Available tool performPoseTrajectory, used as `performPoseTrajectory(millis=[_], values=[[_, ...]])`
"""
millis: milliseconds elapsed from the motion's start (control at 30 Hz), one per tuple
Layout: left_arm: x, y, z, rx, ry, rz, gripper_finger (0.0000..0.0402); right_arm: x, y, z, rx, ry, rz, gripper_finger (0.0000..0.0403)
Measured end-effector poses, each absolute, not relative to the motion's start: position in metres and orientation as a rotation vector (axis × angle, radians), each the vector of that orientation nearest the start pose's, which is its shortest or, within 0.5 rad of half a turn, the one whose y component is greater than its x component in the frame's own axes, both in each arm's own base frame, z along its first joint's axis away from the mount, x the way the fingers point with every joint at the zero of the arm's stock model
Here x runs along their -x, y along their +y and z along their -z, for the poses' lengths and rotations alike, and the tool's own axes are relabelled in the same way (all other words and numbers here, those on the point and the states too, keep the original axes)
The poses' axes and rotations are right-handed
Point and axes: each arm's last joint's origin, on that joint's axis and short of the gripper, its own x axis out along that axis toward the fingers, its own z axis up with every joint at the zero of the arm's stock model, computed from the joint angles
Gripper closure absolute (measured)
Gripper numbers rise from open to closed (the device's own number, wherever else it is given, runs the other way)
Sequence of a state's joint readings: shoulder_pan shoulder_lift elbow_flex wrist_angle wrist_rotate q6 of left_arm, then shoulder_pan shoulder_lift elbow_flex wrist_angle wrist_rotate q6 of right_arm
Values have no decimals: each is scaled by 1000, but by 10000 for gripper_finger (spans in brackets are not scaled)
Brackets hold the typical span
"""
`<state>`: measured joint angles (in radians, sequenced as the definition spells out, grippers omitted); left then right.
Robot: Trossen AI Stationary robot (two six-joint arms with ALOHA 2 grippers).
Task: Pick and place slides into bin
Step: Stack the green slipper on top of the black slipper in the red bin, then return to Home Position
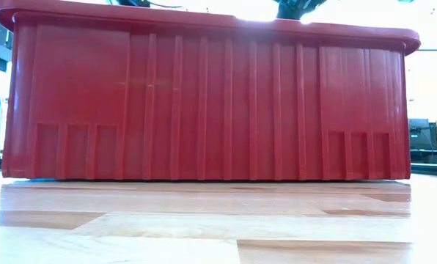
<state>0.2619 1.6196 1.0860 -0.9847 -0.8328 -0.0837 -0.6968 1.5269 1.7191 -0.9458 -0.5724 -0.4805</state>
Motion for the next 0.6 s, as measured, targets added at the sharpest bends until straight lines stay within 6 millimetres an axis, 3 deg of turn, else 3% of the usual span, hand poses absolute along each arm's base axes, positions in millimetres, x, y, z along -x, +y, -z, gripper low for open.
performPoseTrajectory(millis=[300,600], values=[[-276,95,-257,-330,1455,-891,90,-244,-183,-410,17,614,-29,382],[-284,95,-312,-268,1372,-831,104,-242,-184,-409,7,625,-29,382]])
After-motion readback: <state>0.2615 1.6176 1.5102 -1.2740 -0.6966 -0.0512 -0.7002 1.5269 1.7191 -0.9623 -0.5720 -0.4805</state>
